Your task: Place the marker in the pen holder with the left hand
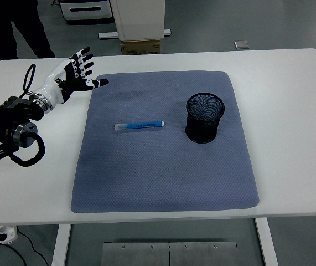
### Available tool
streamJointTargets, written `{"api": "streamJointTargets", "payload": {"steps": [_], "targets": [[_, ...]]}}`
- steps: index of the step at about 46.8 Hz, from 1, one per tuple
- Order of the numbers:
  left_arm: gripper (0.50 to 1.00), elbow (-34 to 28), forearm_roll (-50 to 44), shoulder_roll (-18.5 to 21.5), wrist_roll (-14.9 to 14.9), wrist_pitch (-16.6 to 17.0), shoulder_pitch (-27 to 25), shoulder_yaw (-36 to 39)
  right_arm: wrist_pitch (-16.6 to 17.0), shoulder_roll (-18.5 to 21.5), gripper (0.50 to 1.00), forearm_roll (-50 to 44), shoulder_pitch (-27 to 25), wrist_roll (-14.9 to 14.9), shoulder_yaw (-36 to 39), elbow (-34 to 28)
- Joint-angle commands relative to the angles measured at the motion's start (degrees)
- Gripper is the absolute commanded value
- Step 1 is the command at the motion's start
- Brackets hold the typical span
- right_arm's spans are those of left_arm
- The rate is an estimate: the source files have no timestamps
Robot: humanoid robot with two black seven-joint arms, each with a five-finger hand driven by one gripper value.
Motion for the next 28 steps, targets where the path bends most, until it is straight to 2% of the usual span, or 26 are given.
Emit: {"api": "streamJointTargets", "payload": {"steps": [1, 28], "targets": [[1.0, 0.0, 0.0, 0.0, 0.0, 0.3, 0.0, -0.2, 0.0, 0.0, 1.0, 0.0, 0.0, 0.0, 0.0, 0.0], [1.0, 0.0, 0.7, 0.7, 0.0, 0.7, -0.2, -0.3, 0.0, 0.0, 1.0, 0.0, 0.0, 0.0, 0.0, 0.0]]}}
